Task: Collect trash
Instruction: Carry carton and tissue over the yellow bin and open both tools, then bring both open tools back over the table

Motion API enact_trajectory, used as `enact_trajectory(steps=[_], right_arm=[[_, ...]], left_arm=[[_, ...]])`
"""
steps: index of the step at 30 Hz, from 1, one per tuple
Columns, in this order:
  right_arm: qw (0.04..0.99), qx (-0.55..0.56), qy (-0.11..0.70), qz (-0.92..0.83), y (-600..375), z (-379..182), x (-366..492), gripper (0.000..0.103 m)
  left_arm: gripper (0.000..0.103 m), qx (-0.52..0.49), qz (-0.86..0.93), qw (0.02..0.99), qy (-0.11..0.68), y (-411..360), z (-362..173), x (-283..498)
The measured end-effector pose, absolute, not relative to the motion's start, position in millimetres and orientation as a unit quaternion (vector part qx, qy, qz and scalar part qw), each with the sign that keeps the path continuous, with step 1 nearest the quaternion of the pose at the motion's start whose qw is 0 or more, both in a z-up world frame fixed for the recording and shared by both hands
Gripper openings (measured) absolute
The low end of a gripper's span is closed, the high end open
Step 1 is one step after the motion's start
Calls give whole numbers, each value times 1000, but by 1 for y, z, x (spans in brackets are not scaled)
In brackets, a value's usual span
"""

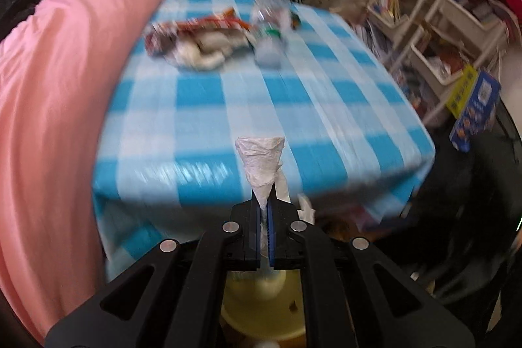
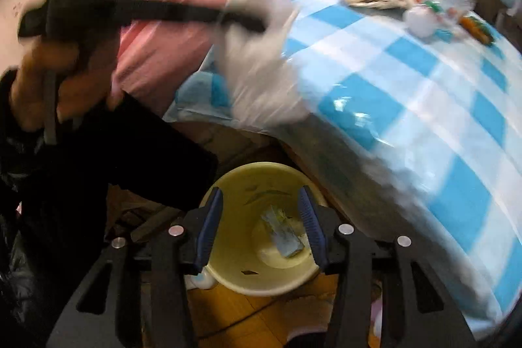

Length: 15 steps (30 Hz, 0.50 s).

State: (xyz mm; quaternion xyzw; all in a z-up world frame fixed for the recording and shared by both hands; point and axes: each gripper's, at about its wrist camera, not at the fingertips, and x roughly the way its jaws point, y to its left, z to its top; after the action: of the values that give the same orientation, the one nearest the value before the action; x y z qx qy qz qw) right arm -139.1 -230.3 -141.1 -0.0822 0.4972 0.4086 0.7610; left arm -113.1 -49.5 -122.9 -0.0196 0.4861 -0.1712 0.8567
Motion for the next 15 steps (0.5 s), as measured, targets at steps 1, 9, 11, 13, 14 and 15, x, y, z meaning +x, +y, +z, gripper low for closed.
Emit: enact_trajectory(steps=[1,9,11,13,14,15], right_arm=[[767,-66,494,404,-242,-135,-138,48],[795,99,408,438,-314,-78,-153,48],[798,128,376,452,-320,-65,-163,48],[799,172,338,467,-333,-49,-163,48],[801,188,321,468,-340,-42,-166,50],[807,201,303,466,-346,-36,-166,51]], left_arm=[[3,-10,-176,852,494,-55,-128,-120],[4,53,-232,799,553,-89,-164,-151],[4,63,-234,790,563,-92,-169,-153],[4,70,-235,786,567,-93,-172,-155],[4,72,-236,785,568,-93,-173,-155],[4,72,-237,784,569,-94,-174,-155]])
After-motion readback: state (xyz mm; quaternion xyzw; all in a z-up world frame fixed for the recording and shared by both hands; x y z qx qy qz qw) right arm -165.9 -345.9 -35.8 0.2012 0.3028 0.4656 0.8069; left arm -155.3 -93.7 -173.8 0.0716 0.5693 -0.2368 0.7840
